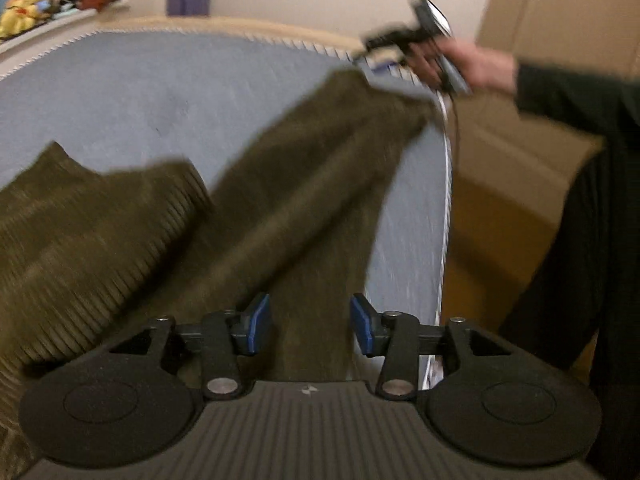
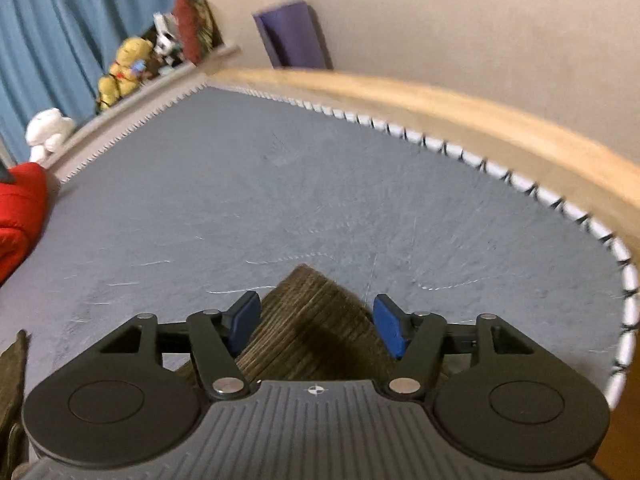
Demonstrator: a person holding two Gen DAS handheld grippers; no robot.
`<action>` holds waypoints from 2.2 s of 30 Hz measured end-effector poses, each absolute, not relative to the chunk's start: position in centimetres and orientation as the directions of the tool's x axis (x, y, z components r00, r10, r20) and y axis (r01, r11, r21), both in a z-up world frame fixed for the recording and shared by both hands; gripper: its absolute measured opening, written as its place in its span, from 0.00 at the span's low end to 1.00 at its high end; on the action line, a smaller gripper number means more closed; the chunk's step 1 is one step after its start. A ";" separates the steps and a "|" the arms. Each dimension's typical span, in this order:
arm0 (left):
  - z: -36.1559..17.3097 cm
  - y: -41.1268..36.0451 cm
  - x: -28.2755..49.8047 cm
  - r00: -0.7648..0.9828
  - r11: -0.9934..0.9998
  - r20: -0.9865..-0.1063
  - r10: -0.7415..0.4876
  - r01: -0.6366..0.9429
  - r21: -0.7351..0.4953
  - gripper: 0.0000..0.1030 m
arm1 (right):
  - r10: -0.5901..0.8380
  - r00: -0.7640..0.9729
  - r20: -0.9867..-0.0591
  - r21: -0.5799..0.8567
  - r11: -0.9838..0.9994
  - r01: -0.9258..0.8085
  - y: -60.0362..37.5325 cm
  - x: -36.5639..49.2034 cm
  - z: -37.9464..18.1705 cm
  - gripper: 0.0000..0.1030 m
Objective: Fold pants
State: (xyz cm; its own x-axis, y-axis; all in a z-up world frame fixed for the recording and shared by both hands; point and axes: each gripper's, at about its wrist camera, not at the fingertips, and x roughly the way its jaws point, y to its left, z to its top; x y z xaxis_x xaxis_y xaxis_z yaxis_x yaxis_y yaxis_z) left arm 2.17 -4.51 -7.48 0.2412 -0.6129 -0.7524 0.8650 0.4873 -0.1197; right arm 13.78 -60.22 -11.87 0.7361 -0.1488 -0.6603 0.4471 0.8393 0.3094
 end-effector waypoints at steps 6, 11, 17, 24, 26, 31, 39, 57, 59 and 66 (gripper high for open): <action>-11.3 -4.2 0.9 0.208 0.471 -0.805 -0.556 0.877 -0.098 0.63 | -0.074 0.676 -0.733 0.278 0.874 0.398 -60.5 18.1 -14.6 0.51; -11.6 -5.0 -0.1 0.284 0.430 -0.794 -0.537 0.902 0.031 0.44 | -0.059 0.692 -0.720 0.229 0.920 0.317 -60.5 19.2 -14.1 0.08; -9.2 -3.9 -0.6 0.154 0.273 -0.802 -0.577 0.962 -0.011 0.09 | -0.213 0.781 -0.588 0.268 0.859 0.436 -62.2 18.5 -11.0 0.07; -10.1 -2.5 -0.8 0.012 0.206 -0.818 -0.575 0.970 -0.131 0.40 | -0.327 0.618 -0.715 0.093 0.831 0.548 -61.4 18.7 -14.1 0.44; -9.6 -2.3 -1.0 -0.008 0.196 -0.795 -0.607 0.968 -0.159 0.55 | -0.356 0.638 -0.683 0.137 0.796 0.590 -62.1 17.1 -12.7 0.46; -6.8 0.2 0.6 0.127 0.325 -0.692 -0.711 0.932 -0.163 0.55 | -0.376 0.625 -0.684 0.330 0.605 0.724 -66.1 10.0 -11.3 0.47; -1.7 6.0 4.1 0.531 0.684 -0.550 -0.645 0.722 -0.105 0.55 | -0.241 0.563 -0.790 0.354 0.570 0.741 -64.5 4.9 -14.5 0.48; -3.8 21.6 3.5 0.591 0.974 -0.779 -0.208 0.051 -0.222 0.64 | -0.511 0.438 -0.740 0.295 0.339 0.893 -62.9 -0.6 -10.3 0.42; -4.5 22.7 3.0 0.567 0.969 -0.794 -0.219 0.031 -0.245 0.64 | -0.567 0.497 -0.656 0.299 0.410 0.862 -60.7 -0.3 -7.7 0.45; -6.5 27.4 0.9 0.533 0.958 -0.822 -0.200 -0.068 -0.278 0.64 | -0.321 0.851 -0.416 0.334 0.816 0.472 -46.6 3.0 -3.5 0.45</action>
State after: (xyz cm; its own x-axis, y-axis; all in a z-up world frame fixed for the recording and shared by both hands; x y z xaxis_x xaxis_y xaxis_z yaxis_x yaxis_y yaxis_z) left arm 0.93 27.41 -6.54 0.5329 -0.2003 -0.8221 -0.0681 0.9583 -0.2776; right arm 2.96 -46.63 -3.48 0.8507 -0.3214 -0.4159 0.4717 0.8160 0.3341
